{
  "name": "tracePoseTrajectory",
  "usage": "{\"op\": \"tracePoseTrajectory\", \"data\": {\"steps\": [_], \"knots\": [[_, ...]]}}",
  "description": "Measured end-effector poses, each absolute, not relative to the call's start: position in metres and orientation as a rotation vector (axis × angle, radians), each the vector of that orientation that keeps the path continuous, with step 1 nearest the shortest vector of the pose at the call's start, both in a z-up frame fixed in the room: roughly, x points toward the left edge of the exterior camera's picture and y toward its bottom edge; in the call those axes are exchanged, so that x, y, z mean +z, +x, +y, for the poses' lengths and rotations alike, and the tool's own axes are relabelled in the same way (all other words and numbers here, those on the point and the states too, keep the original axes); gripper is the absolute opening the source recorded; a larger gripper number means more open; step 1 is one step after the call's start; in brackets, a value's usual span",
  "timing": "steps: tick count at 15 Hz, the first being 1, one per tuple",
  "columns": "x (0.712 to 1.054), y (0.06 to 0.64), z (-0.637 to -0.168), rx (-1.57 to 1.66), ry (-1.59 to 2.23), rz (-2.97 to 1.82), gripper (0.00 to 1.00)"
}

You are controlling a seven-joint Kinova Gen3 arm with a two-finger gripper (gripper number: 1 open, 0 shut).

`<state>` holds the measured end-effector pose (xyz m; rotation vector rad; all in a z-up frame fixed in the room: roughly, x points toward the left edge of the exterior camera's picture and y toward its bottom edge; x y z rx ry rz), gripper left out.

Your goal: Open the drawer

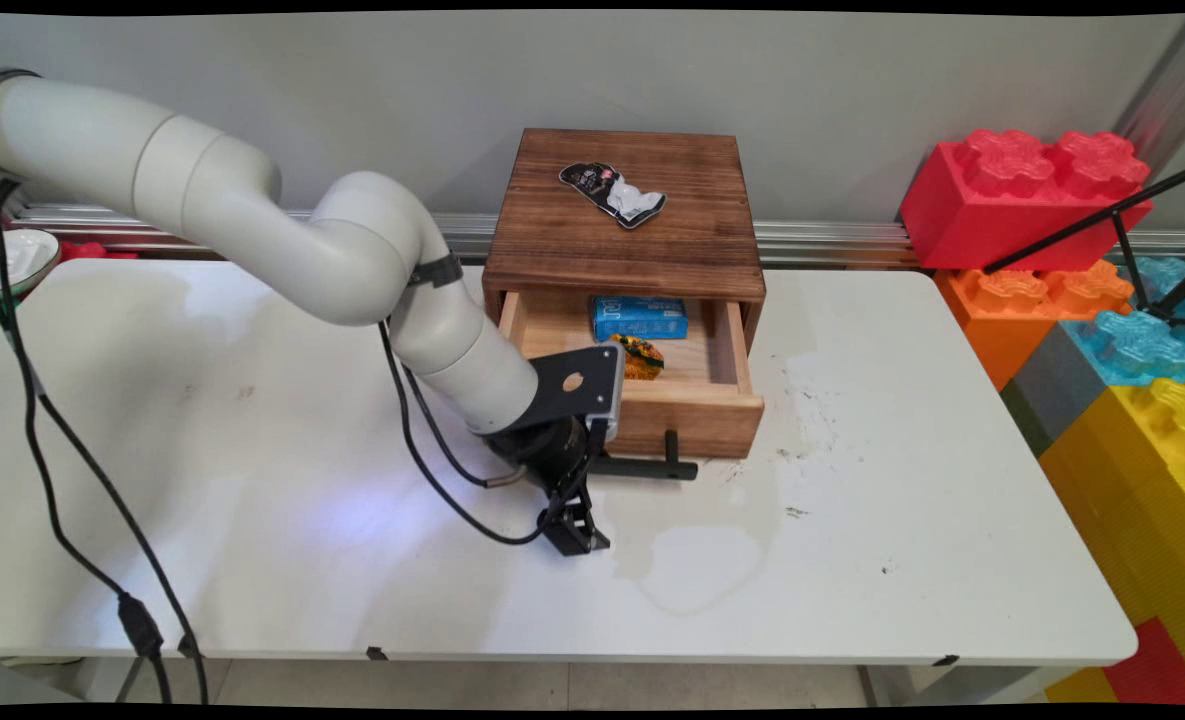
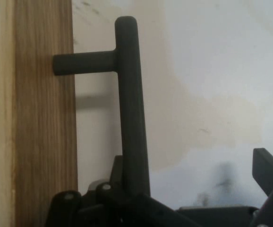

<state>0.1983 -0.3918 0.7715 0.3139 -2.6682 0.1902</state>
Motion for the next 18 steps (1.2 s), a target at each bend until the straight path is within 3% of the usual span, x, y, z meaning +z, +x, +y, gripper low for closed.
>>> {"op": "tracePoseTrajectory", "data": {"steps": [18], "knots": [[0.775, 0.181, -0.318, 0.062, 0.270, -2.653, 1.00]]}}
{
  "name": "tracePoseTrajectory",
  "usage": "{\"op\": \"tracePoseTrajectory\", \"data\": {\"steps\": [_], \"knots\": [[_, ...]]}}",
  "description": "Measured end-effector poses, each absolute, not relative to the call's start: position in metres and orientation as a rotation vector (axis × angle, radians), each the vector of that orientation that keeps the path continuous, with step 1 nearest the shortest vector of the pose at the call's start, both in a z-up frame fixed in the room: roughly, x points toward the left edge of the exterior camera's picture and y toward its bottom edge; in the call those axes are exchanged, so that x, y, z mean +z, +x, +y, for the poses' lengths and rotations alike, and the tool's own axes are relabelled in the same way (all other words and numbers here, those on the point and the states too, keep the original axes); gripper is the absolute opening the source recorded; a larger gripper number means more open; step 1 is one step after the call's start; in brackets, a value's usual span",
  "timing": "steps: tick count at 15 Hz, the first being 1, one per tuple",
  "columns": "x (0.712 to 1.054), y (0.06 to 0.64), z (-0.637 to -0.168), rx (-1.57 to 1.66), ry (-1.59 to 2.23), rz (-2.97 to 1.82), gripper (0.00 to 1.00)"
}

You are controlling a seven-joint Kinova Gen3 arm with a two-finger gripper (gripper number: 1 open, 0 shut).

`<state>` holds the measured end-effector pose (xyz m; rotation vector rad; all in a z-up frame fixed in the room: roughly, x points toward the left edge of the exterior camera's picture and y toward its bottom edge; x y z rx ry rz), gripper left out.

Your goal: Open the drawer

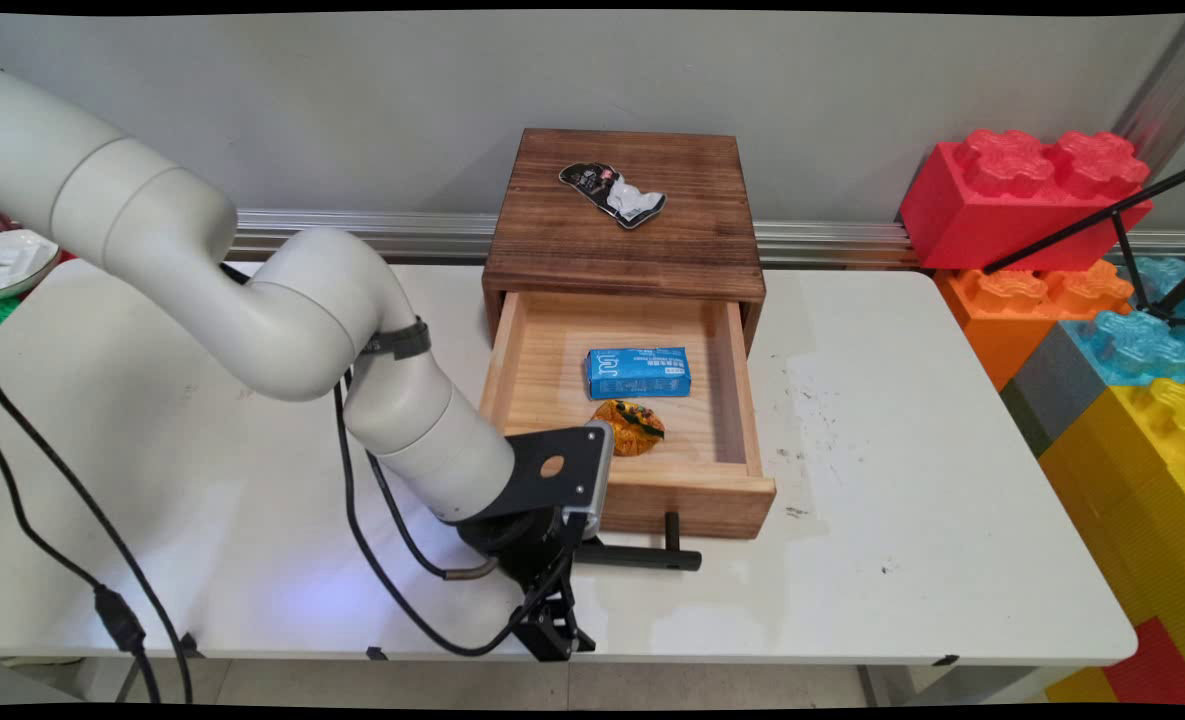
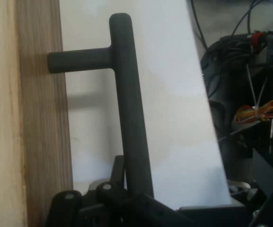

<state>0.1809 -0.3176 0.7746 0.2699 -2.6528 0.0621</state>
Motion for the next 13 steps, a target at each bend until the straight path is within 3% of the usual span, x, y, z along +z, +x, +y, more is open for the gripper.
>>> {"op": "tracePoseTrajectory", "data": {"steps": [13], "knots": [[0.787, 0.183, -0.288, 0.029, 0.236, -2.622, 1.00]]}}
